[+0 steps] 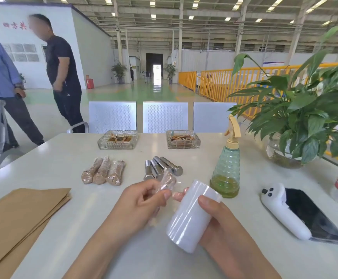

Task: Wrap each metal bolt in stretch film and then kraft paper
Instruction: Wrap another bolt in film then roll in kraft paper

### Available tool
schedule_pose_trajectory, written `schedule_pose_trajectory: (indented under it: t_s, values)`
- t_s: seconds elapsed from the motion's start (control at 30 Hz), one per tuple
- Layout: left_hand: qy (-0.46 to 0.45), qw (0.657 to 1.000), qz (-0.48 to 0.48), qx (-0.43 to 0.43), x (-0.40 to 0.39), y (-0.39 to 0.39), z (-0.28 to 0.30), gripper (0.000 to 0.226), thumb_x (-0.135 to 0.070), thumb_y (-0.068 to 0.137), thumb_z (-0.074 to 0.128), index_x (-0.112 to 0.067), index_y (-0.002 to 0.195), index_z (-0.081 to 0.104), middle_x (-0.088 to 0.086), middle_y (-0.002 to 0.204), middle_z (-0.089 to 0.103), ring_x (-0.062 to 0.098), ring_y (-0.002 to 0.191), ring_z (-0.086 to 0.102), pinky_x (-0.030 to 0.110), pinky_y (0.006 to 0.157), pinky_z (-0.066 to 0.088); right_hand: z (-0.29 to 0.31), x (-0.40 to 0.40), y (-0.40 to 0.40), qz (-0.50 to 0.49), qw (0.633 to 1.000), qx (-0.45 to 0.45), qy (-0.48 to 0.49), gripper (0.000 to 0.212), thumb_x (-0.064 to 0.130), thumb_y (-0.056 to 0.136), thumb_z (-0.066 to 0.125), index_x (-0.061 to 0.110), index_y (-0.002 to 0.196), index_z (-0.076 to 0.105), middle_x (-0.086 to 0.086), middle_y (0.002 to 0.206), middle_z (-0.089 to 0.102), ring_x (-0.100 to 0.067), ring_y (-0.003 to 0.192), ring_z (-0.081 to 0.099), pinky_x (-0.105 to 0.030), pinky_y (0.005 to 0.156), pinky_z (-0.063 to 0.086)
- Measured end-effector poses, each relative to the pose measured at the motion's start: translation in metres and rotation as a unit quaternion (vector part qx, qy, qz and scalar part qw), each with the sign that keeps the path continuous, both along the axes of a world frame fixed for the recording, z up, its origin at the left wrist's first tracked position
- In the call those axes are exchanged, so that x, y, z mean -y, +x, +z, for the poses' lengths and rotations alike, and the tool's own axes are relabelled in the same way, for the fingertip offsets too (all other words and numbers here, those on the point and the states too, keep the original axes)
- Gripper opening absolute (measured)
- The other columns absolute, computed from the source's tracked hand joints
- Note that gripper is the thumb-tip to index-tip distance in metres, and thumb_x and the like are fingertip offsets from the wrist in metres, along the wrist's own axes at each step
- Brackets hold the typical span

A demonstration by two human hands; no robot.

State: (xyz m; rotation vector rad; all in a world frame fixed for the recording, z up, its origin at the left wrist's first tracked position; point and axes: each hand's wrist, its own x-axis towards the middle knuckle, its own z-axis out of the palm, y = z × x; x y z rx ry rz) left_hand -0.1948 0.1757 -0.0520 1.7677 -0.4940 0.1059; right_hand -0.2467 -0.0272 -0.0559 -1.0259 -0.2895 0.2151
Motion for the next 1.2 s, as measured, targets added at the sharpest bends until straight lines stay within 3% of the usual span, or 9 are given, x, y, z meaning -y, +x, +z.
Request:
schedule_pose_trajectory:
  t_s: [0.1,0.23,0.4,0.57,0.7,0.77,0.93,1.07,1.2]
  values:
    - [0.02,1.0,0.009,0.007,0.002,-0.001,-0.002,0.025,-0.028,0.104,0.06,-0.008,0.089,0.058,0.001,0.064,0.061,0.015,0.053,0.046,0.016,0.045,0.034,0.001,-0.003,0.0,0.028,0.999,-0.007,0.022,0.061,0.038,0.068,0.093,0.008,0.119,0.075,-0.016,0.119,0.072,-0.027,0.11,0.071,-0.037,0.09,0.058]
    - [-0.011,1.0,0.011,-0.016,0.007,0.0,-0.005,0.027,-0.028,0.106,0.055,-0.005,0.092,0.05,0.002,0.061,0.051,0.013,0.047,0.045,0.014,0.044,0.035,0.005,-0.006,-0.001,0.052,0.997,0.011,0.05,0.051,0.035,0.077,0.087,0.008,0.119,0.074,-0.018,0.12,0.072,-0.033,0.114,0.069,-0.044,0.099,0.055]
    - [-0.086,0.981,-0.019,-0.173,0.012,0.003,0.005,0.056,-0.038,0.107,0.044,-0.017,0.058,0.06,0.008,0.05,0.048,0.021,0.041,0.041,0.026,0.044,0.034,0.006,-0.004,-0.002,0.079,0.994,0.004,0.069,0.058,0.029,0.087,0.079,-0.004,0.131,0.062,-0.03,0.125,0.064,-0.041,0.115,0.066,-0.046,0.095,0.055]
    - [-0.035,0.994,-0.055,-0.082,0.0,-0.001,0.0,0.037,-0.041,0.1,0.054,-0.007,0.089,0.065,0.008,0.079,0.067,0.02,0.067,0.056,0.029,0.061,0.043,0.0,0.002,0.002,0.052,0.997,-0.006,0.057,0.053,0.035,0.08,0.084,0.005,0.122,0.071,-0.023,0.126,0.065,-0.037,0.119,0.064,-0.047,0.101,0.054]
    - [0.014,1.0,0.011,0.018,0.003,-0.003,-0.003,0.03,-0.026,0.1,0.063,-0.014,0.074,0.059,-0.01,0.061,0.061,0.011,0.053,0.048,0.017,0.049,0.035,-0.001,-0.002,0.003,0.032,0.999,-0.004,0.024,0.06,0.037,0.078,0.086,0.006,0.126,0.069,-0.024,0.133,0.065,-0.041,0.13,0.059,-0.056,0.115,0.041]
    - [0.027,0.998,0.043,0.046,0.003,-0.002,-0.004,0.027,-0.022,0.096,0.068,-0.01,0.076,0.056,-0.011,0.056,0.061,0.004,0.047,0.051,0.014,0.045,0.034,0.0,-0.004,0.003,0.032,0.999,-0.001,0.019,0.06,0.035,0.081,0.084,0.005,0.13,0.066,-0.027,0.136,0.062,-0.043,0.134,0.055,-0.058,0.118,0.036]
    - [-0.02,0.997,0.064,0.021,0.006,0.001,-0.006,0.027,-0.016,0.095,0.071,-0.018,0.077,0.052,-0.009,0.061,0.045,0.008,0.053,0.045,0.015,0.05,0.037,-0.001,-0.006,0.001,0.065,0.997,0.005,0.032,0.058,0.035,0.086,0.08,0.008,0.135,0.064,-0.023,0.141,0.06,-0.041,0.138,0.051,-0.057,0.12,0.033]
    - [0.005,0.999,0.036,-0.007,0.006,0.002,-0.007,0.018,-0.028,0.102,0.061,-0.02,0.088,0.055,-0.009,0.063,0.051,0.011,0.055,0.047,0.019,0.05,0.038,-0.001,-0.007,0.002,0.055,0.998,0.003,0.021,0.062,0.036,0.081,0.084,0.009,0.133,0.066,-0.025,0.143,0.059,-0.042,0.138,0.051,-0.061,0.122,0.028]
    - [-0.019,0.998,0.026,-0.045,0.005,-0.001,-0.002,0.026,-0.032,0.105,0.055,-0.022,0.081,0.052,-0.007,0.059,0.045,0.01,0.046,0.04,0.019,0.04,0.031,-0.002,-0.007,0.004,0.049,0.999,0.019,0.01,0.055,0.036,0.082,0.081,0.011,0.13,0.068,-0.021,0.136,0.065,-0.039,0.132,0.058,-0.057,0.118,0.038]
